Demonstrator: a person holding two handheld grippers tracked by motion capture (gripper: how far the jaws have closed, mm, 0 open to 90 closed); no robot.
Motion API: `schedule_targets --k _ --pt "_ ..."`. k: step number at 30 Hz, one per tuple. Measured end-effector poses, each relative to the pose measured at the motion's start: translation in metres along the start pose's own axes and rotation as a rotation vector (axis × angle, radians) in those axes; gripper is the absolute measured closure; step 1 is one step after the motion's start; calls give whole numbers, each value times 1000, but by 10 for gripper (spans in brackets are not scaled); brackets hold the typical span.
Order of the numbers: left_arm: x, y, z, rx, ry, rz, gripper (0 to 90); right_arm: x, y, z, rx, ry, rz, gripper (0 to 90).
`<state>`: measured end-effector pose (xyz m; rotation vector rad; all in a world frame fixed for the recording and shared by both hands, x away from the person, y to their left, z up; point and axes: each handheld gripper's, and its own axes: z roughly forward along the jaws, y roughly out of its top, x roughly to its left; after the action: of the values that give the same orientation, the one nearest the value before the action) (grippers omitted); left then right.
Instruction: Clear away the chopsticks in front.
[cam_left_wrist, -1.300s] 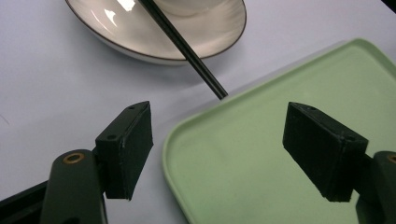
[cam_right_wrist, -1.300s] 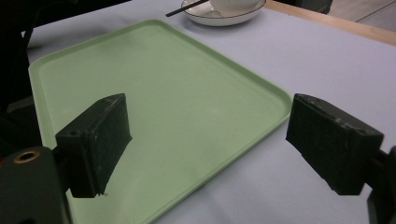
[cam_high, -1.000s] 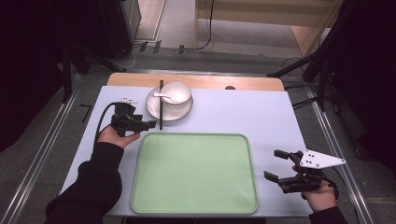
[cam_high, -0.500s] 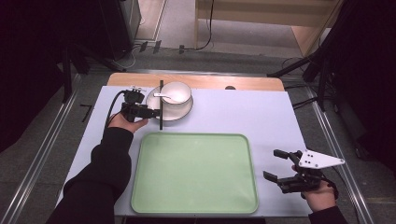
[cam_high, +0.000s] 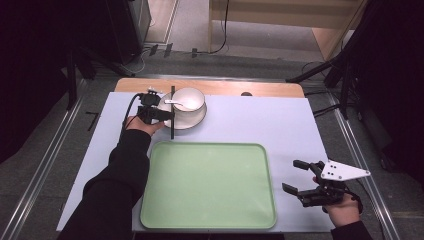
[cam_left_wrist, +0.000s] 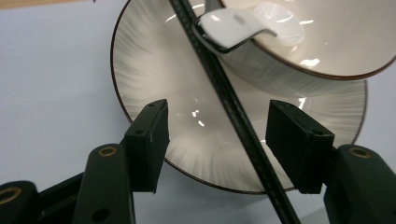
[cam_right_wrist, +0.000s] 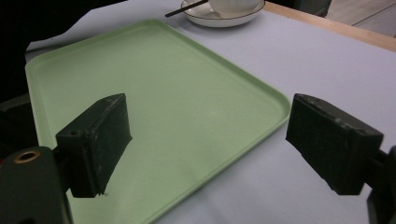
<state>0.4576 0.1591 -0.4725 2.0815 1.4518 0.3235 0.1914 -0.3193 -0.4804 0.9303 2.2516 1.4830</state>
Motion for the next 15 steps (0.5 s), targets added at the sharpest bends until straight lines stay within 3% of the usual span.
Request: schedule_targets --k 10,15 --pt "1 -1 6 17 20 -2 424 1 1 1 4 7 -4 141" --pt "-1 -1 10 15 47 -4 513 2 1 3 13 9 -11 141"
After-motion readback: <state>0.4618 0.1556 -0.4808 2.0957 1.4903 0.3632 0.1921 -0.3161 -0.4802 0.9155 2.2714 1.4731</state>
